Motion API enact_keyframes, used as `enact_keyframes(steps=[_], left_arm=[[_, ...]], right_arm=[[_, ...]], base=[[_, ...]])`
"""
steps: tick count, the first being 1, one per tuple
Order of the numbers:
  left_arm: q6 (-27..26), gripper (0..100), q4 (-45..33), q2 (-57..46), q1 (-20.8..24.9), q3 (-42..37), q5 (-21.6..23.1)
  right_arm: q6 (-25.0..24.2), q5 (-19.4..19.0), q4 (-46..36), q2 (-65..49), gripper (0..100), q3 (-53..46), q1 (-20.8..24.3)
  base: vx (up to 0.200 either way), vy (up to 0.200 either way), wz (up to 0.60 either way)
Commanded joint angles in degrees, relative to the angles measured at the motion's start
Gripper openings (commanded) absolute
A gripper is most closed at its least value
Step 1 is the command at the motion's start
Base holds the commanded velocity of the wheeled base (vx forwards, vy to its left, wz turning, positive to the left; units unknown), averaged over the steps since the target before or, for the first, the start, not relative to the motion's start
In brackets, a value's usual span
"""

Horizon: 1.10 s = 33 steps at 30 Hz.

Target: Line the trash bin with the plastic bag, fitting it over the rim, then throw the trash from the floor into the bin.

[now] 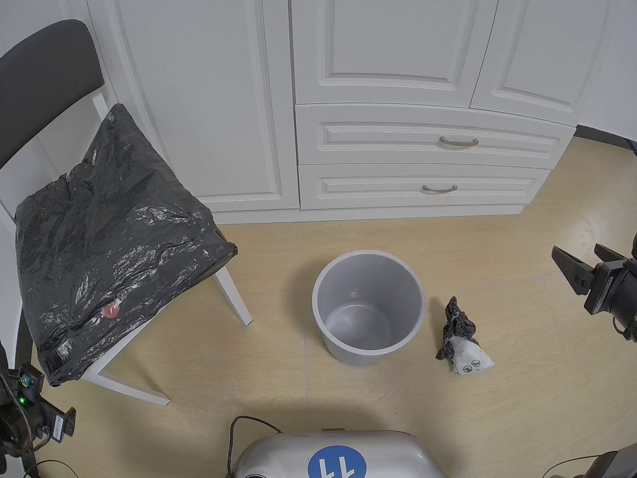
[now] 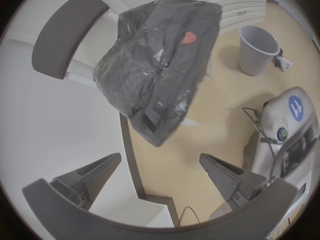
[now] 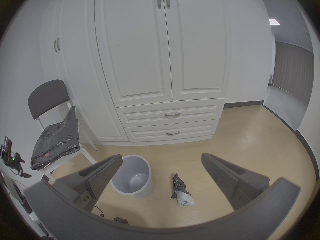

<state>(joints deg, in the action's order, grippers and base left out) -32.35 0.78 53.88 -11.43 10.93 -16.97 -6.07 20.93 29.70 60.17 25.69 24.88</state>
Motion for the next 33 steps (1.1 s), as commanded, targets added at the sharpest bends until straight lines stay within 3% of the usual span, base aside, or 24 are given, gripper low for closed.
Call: enact_keyframes(steps=[1, 10, 20, 33], left_arm=[[-2.0, 100, 5.3, 7.7, -4.8, 0.1, 0.5], [-2.4, 100, 11.2, 14.8, -10.0, 2.9, 8.1], [-2.3, 100, 14.5, 16.3, -11.0, 3.4, 8.4], [-2.3, 100, 27.9, 25.2, -18.4, 2.9, 11.6]], right_arm=[[0.0, 0.0, 0.1, -0.1, 100, -0.2, -0.2], [-1.0, -0.1, 0.1, -0.5, 100, 0.3, -0.4], [-0.9, -0.1, 2.2, -0.3, 100, 0.3, -1.9], [-0.7, -0.1, 4.4, -0.4, 100, -0.1, -1.9]], base=[[0.000, 0.000, 0.00], [0.000, 0.000, 0.00], [0.000, 0.000, 0.00], [0.000, 0.000, 0.00]])
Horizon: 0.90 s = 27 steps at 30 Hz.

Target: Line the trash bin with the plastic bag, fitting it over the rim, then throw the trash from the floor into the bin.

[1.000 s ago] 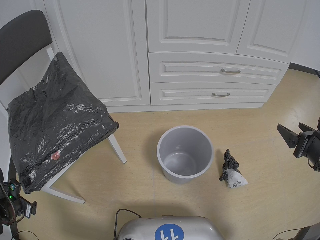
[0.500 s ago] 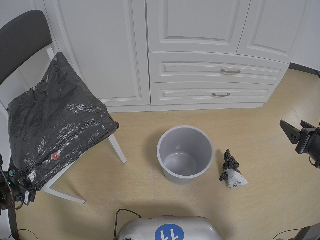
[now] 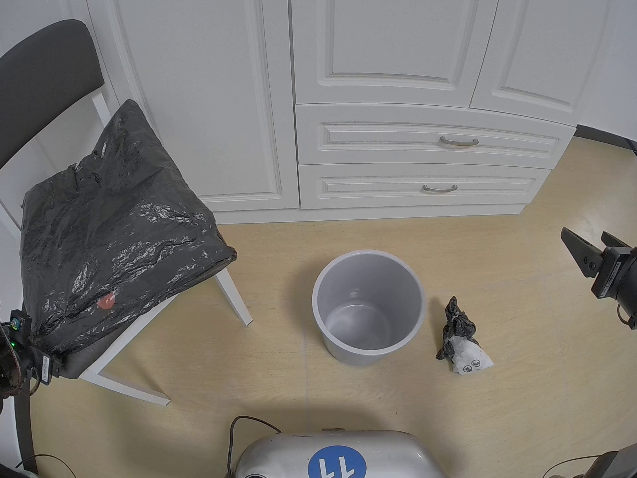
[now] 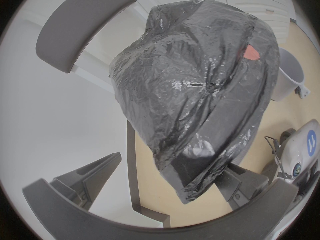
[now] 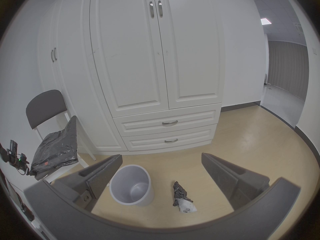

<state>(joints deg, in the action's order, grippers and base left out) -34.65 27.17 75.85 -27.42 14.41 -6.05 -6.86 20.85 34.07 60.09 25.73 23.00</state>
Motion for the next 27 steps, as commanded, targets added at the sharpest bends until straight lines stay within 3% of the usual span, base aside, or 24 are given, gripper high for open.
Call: enact_keyframes(steps=[1, 5, 14, 21, 27], left_arm=[[0.0, 100, 2.4, 3.1, -3.5, -0.8, 2.6], [-0.1, 100, 3.7, 1.8, -6.6, -0.7, 8.2], [0.4, 100, 3.4, -4.6, -10.6, -2.0, 14.8], [0.9, 100, 3.4, -4.4, -12.3, -2.4, 16.2], [1.8, 100, 3.6, -3.5, -14.1, -2.1, 20.4]], right_arm=[[0.1, 0.0, 0.0, -0.4, 100, -0.1, 0.0], [0.2, 0.0, 0.1, -0.4, 100, 0.0, 0.1], [0.0, 0.0, 0.0, 0.0, 100, -0.1, 0.6], [0.3, 0.0, 0.1, -0.1, 100, -0.9, 0.7], [0.3, 0.0, 0.0, -0.2, 100, -1.0, 0.7]], base=[[0.000, 0.000, 0.00], [0.000, 0.000, 0.00], [0.000, 0.000, 0.00], [0.000, 0.000, 0.00], [0.000, 0.000, 0.00]])
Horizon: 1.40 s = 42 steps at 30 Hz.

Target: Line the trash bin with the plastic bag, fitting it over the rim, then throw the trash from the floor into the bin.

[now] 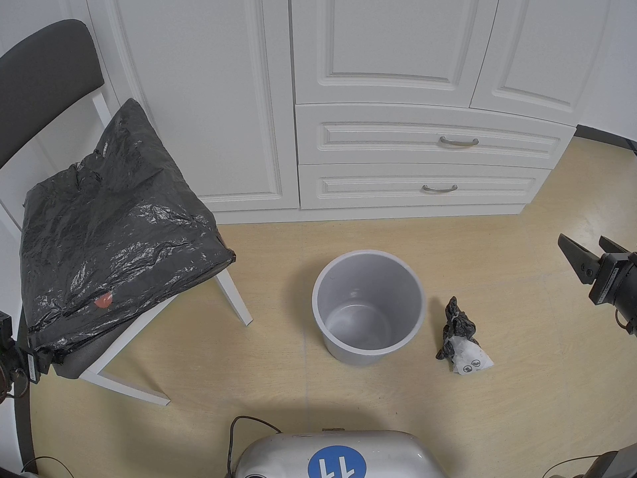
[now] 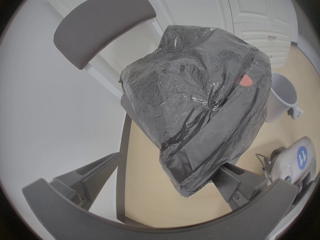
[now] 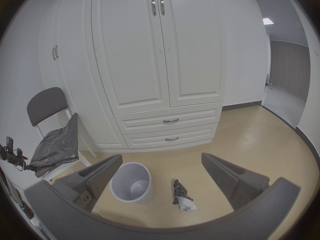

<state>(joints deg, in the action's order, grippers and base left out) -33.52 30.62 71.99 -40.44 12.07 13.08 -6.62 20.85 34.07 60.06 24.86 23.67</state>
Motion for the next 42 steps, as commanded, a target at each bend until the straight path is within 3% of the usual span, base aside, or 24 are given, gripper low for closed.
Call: enact_keyframes(steps=[1, 9, 14, 21, 24, 30, 32, 42], left_arm=[[1.5, 100, 0.1, 0.8, -1.1, 0.4, 1.7], [10.9, 100, 5.2, 5.4, -1.4, 1.6, 1.8], [13.7, 100, 10.4, 7.5, -1.4, 0.6, 1.9], [23.8, 100, 23.0, 6.9, -4.0, -4.2, 6.2], [24.0, 100, 25.0, 7.2, -7.6, -6.1, 10.1], [23.9, 100, 25.2, 10.7, -16.3, -6.4, 22.4], [23.9, 100, 25.4, 12.9, -16.9, -6.1, 25.3], [23.7, 100, 29.8, 19.2, -16.9, -5.9, 27.6]], right_arm=[[0.0, 0.0, 0.0, -0.2, 100, -0.2, 0.1], [0.3, -0.1, 0.0, -0.5, 100, -1.0, 0.1], [0.3, -0.1, 0.0, -0.6, 100, -1.1, 0.1], [0.3, -0.3, 0.0, -0.6, 100, -1.7, 0.1], [0.3, -0.3, 0.0, -0.6, 100, -1.7, 0.1], [0.3, -0.3, 0.0, -0.5, 100, -1.8, 0.1], [0.3, -0.3, 0.0, -0.4, 100, -1.8, 0.1], [0.4, -0.3, 0.0, -0.1, 100, -1.7, 0.1]], base=[[0.000, 0.000, 0.00], [0.000, 0.000, 0.00], [0.000, 0.000, 0.00], [0.000, 0.000, 0.00], [0.000, 0.000, 0.00], [0.000, 0.000, 0.00], [0.000, 0.000, 0.00], [0.000, 0.000, 0.00]])
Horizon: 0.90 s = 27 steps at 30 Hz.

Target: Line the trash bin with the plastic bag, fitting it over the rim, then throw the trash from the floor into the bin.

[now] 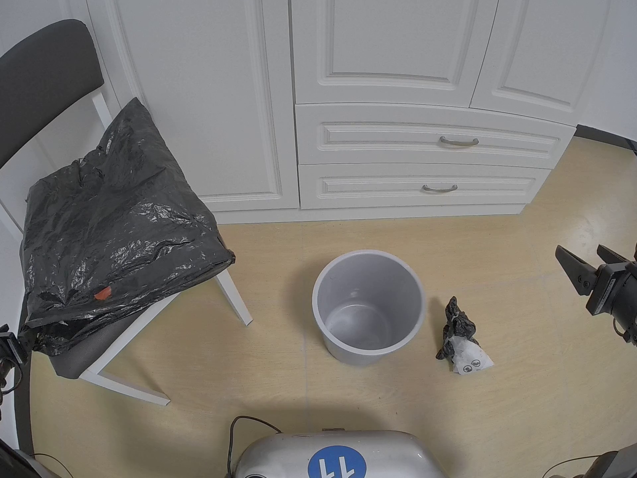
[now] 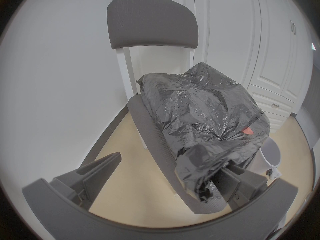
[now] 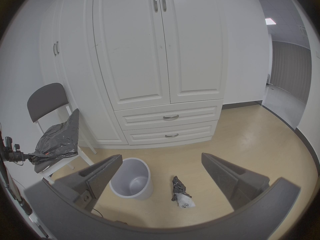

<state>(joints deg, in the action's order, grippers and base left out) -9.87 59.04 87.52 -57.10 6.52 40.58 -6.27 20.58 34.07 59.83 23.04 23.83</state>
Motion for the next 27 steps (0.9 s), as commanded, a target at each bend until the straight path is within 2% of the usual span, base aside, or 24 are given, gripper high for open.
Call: enact_keyframes(steps=[1, 21, 27], left_arm=[[0.0, 100, 1.4, 3.7, -0.2, -0.4, 0.1], [1.4, 100, 6.0, 3.9, -0.2, -0.6, 0.4], [5.2, 100, 9.2, 3.5, 3.2, -0.5, 0.3]], right_arm=[[0.0, 0.0, 0.0, 0.1, 100, 0.1, 0.0], [0.0, -0.1, 0.0, -0.4, 100, 0.1, 0.0], [0.0, -0.1, 0.0, -0.5, 100, 0.2, -0.1]], base=[[0.000, 0.000, 0.00], [0.000, 0.000, 0.00], [0.000, 0.000, 0.00]])
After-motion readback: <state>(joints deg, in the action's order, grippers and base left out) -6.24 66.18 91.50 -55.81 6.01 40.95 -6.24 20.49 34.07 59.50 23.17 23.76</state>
